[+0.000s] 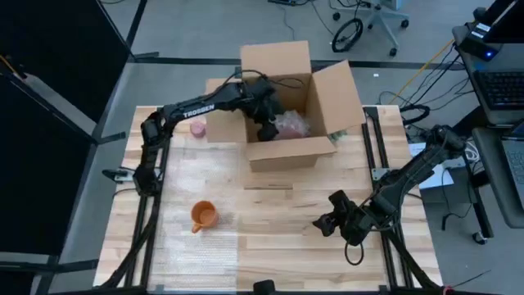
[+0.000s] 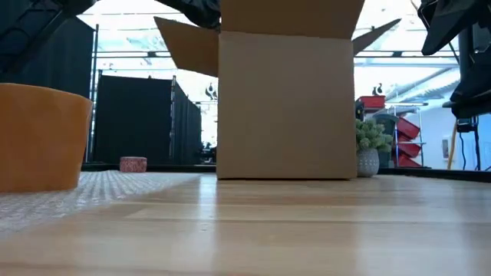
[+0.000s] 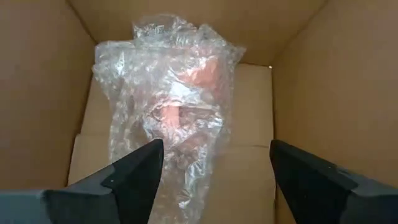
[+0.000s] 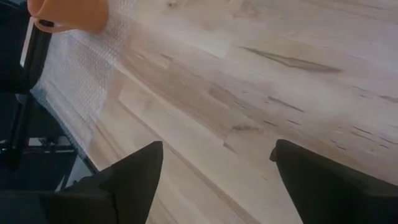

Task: Wrap mug
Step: Wrap the orange cup with the bubble wrap

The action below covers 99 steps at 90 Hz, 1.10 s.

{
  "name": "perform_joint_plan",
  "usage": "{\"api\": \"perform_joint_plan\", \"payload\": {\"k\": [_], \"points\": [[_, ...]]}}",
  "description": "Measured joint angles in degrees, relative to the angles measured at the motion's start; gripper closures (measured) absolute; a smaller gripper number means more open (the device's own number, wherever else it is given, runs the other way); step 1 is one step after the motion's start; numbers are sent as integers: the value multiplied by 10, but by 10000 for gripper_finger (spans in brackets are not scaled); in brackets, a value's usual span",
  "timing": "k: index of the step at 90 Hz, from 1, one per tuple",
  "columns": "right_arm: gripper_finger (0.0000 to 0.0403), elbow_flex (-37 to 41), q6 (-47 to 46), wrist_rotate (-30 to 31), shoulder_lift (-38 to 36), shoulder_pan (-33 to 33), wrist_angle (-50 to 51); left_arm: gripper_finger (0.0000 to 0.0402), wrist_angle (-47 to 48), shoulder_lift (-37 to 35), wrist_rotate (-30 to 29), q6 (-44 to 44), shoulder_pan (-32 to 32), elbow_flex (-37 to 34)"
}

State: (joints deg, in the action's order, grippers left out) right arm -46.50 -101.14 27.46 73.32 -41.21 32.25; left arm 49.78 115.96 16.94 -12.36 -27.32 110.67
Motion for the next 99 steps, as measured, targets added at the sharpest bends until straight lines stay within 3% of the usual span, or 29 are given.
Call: {"api": "perform_joint_plan", "payload": {"k": [21, 29, 42, 57, 74, 99], "points": [[108, 0, 0, -3, 0, 0, 0, 120, -5, -2, -1, 5, 1, 102], [108, 0, -2, -3, 0, 0, 1, 120, -60, -4, 5, 12, 3, 106], [108, 0, -3, -4, 3, 0, 4, 120, -71, 40, 12, 9, 23, 106], [108, 0, -7, -6, 7, 0, -6, 120, -87, 99, -28, 10, 45, 105], [108, 0, -23, -7, 7, 0, -12, 120, -21, 133, -41, 9, 46, 105], [108, 0, -21, -7, 7, 0, -6, 121, 61, 99, -97, 9, 38, 106]]}}
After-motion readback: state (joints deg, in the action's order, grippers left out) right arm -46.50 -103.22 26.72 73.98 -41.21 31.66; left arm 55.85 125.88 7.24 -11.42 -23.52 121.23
